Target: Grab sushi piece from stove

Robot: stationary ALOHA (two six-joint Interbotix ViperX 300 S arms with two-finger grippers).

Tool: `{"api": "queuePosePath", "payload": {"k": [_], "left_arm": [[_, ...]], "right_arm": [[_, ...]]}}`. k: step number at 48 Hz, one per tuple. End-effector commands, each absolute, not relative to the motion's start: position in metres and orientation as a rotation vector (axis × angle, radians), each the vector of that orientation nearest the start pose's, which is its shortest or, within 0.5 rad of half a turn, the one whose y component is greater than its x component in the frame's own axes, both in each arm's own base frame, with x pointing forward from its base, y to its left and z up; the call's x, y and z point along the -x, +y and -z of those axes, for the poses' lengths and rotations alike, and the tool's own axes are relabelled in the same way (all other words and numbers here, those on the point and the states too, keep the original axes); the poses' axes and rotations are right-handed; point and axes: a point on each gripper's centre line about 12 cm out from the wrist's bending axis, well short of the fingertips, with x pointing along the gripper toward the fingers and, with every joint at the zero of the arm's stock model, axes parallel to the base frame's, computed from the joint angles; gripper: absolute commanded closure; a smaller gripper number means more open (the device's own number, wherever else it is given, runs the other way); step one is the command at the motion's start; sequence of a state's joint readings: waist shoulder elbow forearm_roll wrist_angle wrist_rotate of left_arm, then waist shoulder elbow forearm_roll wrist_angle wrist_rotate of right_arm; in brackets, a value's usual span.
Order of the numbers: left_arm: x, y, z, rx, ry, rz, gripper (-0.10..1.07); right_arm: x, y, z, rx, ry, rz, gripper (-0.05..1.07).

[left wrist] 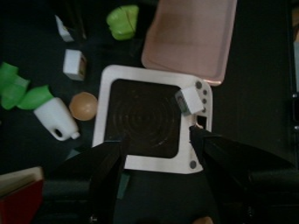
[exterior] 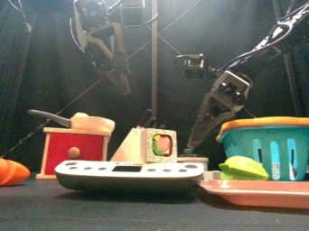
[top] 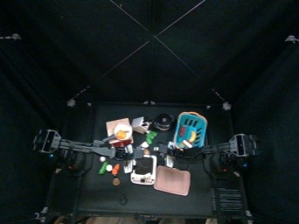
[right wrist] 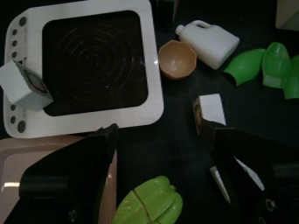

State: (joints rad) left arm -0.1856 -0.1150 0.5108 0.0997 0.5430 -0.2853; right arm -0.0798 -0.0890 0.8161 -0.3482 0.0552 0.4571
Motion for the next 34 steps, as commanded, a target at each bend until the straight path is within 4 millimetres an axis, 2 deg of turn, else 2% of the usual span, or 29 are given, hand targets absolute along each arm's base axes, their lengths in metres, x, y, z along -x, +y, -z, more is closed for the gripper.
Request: {"api": "queuePosePath", "payload": {"k": [1, 6, 14, 28, 34], "left_arm": [[-0.375, -0.069, -0.223, 0.075, 0.92, -0.003, 0.06], [-0.384, -0.078, -0.212, 0.088, 0.933, -0.049, 0.06], [-0.398, -0.09, -0.207, 0.125, 0.948, -0.109, 0.06], [-0.424, -0.095, -0.197, 0.125, 1.033, -0.192, 0.06], [-0.429, -0.099, -0.193, 0.142, 1.046, -0.187, 0.06]], "right_arm": [[-0.34, -0.029, -0.165, -0.128, 0.723, 0.133, 0.0], [-0.34, -0.029, -0.164, -0.128, 0.724, 0.132, 0.0], [-0.34, -0.029, -0.164, -0.126, 0.726, 0.132, 0.0], [-0.339, -0.029, -0.164, -0.129, 0.727, 0.133, 0.0], [-0.339, -0.029, -0.164, -0.128, 0.726, 0.132, 0.0]]}}
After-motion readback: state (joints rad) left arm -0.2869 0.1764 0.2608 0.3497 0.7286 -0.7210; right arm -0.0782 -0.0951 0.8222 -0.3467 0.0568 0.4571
